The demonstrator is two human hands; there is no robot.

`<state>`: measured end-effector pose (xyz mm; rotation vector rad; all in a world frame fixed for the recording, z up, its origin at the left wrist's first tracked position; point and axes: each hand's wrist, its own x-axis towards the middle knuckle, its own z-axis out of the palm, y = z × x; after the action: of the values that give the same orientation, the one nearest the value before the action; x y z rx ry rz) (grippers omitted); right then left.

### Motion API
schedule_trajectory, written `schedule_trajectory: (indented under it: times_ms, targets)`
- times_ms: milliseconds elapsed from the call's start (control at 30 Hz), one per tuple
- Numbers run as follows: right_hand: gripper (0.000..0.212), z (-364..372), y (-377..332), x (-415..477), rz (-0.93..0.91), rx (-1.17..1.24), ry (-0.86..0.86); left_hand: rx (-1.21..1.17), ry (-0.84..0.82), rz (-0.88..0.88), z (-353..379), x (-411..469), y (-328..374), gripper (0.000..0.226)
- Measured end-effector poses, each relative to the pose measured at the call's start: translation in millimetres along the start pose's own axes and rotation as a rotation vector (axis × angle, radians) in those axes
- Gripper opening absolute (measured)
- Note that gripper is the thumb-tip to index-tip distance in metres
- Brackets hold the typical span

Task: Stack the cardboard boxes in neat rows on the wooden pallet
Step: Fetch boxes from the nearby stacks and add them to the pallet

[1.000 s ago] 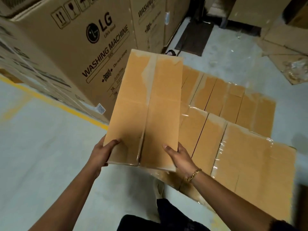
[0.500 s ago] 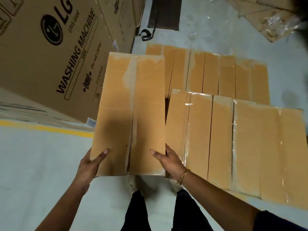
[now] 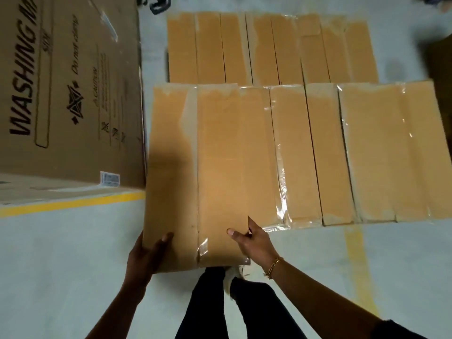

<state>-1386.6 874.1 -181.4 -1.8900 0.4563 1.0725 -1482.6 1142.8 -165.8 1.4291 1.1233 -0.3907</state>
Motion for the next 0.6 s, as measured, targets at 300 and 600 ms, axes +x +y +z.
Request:
schedule_trajectory:
  times_ms: [300, 600]
  targets:
    - [0.070, 36, 87, 39, 0.118, 0.092, 0.002, 0.078, -0.003, -0.093, 15, 40, -87, 0.095]
    - [0.049, 60, 138, 64, 0.316, 0.270, 0.156, 0.089, 0.030, -0.094, 37, 81, -121, 0.079]
